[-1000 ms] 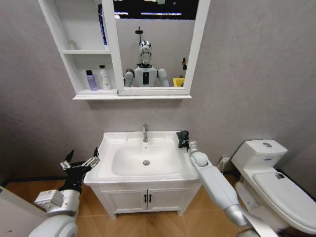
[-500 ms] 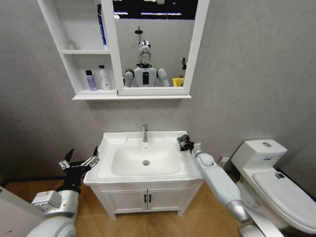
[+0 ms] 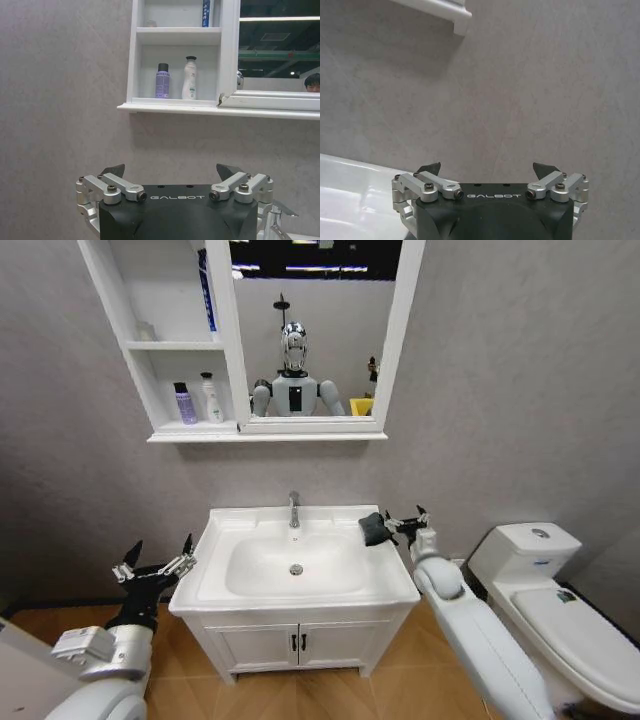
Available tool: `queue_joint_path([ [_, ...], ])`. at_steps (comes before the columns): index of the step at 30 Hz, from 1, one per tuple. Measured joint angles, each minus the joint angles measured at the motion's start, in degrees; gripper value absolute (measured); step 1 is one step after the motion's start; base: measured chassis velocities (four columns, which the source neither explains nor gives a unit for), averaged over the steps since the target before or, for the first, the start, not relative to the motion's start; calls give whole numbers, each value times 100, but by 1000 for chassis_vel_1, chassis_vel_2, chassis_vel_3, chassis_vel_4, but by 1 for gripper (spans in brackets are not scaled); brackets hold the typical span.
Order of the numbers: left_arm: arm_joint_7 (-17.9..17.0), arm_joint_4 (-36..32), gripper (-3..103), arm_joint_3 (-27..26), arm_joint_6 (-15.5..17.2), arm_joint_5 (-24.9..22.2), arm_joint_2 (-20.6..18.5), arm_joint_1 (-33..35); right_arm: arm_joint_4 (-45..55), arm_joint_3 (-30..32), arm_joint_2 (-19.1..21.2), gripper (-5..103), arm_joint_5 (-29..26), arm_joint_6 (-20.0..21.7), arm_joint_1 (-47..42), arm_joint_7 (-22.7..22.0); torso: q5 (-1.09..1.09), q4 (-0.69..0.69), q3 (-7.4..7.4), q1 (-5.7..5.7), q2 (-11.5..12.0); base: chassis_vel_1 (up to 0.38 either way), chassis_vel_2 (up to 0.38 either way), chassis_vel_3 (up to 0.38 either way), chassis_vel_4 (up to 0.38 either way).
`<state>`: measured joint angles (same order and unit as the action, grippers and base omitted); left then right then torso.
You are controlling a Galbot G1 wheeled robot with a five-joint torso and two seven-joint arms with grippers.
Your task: Move facial cleanser and shampoo from washbasin to cabinet, then wipe washbasin with towel.
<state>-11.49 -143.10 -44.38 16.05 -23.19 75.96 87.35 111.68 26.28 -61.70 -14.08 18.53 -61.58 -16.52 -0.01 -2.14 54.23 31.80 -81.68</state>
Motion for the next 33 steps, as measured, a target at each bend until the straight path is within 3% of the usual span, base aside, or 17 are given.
queue_joint_path([
  [2,20,11,100,-16,-16,-13,30,-3,999,251,-425,100,149,173,-946,-41,1,-5,0,1,0,0,0,0,0],
  [3,48,26,100,-23,-26,-12,48,-3,1474,303,-651,100,280,265,-1426,-85,1,1,0,0,0,0,0,0,0],
  [9,241,119,100,22,-136,174,164,-16,2834,240,-1167,100,960,349,-2794,-160,-2,0,0,0,0,0,0,0,0],
  [17,333,136,100,131,-266,386,300,26,3089,2,-1409,100,1427,331,-3120,-185,1,-3,2,4,0,92,-83,-87,102],
  [25,345,79,100,103,-312,418,333,88,2993,-47,-1416,100,1512,211,-3196,-116,3,-3,1,1,0,200,-210,-207,201],
  [26,341,67,100,98,-313,428,348,101,2962,-68,-1408,100,1514,178,-3209,-100,-5,-2,1,0,0,239,-272,-248,244],
  [29,338,33,100,98,-338,479,402,123,2888,-106,-1400,100,1526,114,-3226,-62,5,-2,1,1,0,305,-280,-303,287],
  [33,245,-9,100,245,-342,641,500,156,2780,-149,-1372,100,1548,-27,-3274,26,-3,-2,1,0,0,310,-313,-308,321],
])
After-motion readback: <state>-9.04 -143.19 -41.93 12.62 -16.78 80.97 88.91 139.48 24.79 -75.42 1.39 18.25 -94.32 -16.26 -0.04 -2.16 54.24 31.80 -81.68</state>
